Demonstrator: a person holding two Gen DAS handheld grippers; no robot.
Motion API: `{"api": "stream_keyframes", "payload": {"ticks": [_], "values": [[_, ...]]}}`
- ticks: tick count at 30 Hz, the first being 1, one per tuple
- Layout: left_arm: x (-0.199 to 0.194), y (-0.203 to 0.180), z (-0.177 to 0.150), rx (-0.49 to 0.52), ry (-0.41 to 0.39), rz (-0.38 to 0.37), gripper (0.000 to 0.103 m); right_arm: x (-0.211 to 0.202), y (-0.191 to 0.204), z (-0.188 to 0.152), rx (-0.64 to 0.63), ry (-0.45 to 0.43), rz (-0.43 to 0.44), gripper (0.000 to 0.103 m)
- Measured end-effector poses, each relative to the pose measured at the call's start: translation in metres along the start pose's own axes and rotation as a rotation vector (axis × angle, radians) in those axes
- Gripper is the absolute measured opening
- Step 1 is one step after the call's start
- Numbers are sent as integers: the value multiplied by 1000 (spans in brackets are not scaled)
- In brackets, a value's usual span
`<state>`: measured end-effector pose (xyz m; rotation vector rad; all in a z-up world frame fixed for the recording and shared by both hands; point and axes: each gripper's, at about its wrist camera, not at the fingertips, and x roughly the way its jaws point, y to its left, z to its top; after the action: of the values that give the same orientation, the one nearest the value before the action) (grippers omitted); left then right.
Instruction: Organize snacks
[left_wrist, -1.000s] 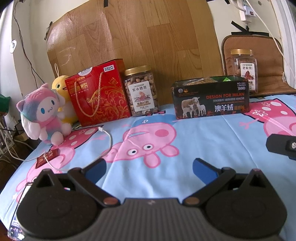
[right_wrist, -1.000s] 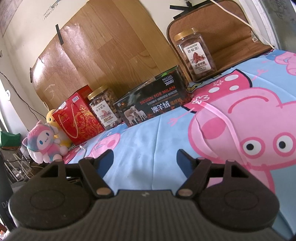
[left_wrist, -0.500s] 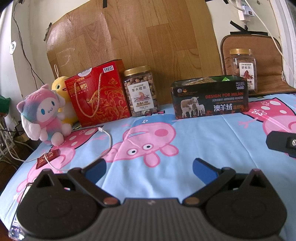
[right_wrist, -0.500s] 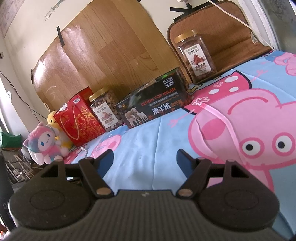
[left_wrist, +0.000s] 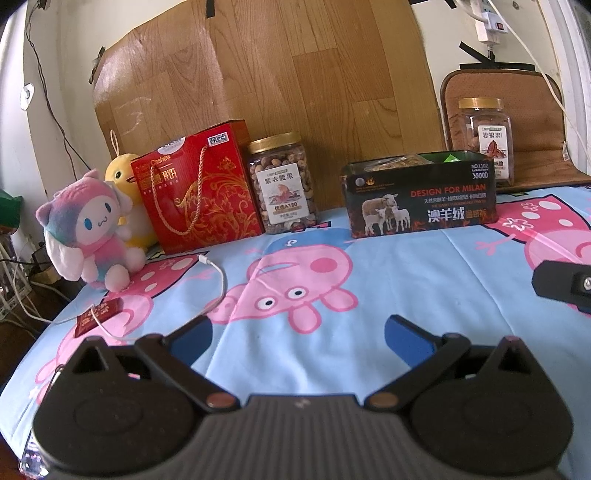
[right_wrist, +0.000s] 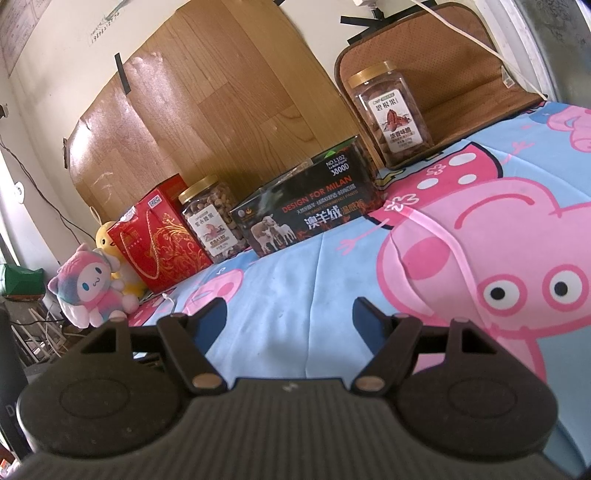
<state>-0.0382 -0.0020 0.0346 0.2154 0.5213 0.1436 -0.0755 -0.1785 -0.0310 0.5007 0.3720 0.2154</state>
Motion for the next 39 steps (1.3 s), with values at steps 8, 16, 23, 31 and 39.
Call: {"api": "stream_keyframes", "payload": {"ticks": [8, 16, 23, 31, 39], "values": [[0, 0, 1, 4, -2, 5, 103, 0, 0, 0, 0, -1, 0, 77], [0, 0, 1, 6, -2, 3, 103, -2, 1, 1, 2, -9, -2, 77], [-1, 0, 1, 8, -3, 4, 103, -3, 2, 2, 1, -9, 0, 77], [-1, -2, 2, 11, -1, -1, 103, -3, 2, 2, 1, -10, 0, 77], [0, -3, 2, 14, 6, -13, 103, -3, 2, 3, 3, -9, -5, 77]]}}
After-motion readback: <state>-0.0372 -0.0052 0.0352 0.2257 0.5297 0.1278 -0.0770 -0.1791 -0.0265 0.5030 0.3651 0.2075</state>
